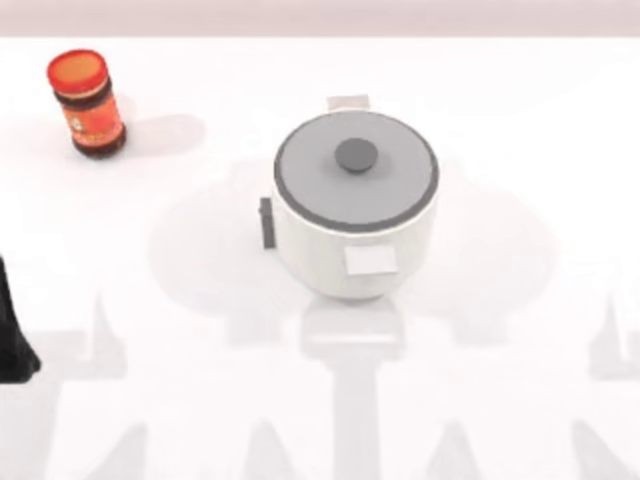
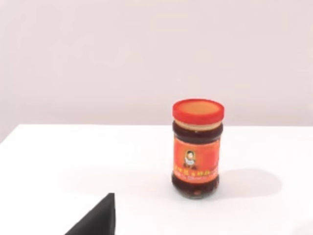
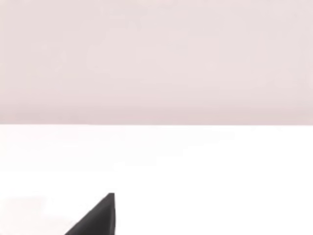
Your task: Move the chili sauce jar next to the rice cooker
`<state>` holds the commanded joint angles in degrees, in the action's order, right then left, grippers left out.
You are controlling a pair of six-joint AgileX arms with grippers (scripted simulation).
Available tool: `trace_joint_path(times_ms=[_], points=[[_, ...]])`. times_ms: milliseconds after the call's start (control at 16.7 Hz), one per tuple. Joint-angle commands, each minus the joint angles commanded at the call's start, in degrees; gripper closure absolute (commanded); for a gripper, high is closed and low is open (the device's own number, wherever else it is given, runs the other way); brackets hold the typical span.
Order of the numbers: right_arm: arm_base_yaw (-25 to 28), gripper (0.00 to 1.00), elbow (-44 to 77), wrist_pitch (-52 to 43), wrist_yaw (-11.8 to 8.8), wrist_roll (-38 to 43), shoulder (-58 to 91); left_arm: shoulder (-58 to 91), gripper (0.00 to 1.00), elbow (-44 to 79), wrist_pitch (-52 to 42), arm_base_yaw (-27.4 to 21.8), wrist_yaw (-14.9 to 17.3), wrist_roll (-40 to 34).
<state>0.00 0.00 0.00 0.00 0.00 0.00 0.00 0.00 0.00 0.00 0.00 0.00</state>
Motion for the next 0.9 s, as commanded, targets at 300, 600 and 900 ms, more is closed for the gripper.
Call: trace_joint_path(times_ms=[300,600,900], points=[[0.00,0.00,0.00,0.00,0.00,0.00,0.00,3.01,0.00,2.97,-2.02,-0.15,0.76,0.66],[0.00,0.00,0.00,0.00,0.00,0.00,0.00,18.37,0.00,20.16,-12.19,-1.42,4.98,3.83],[0.00,0.00,0.00,0.00,0.00,0.00,0.00,42.29,0.00,50.58,-26.94,-3.07,10.34,8.31]])
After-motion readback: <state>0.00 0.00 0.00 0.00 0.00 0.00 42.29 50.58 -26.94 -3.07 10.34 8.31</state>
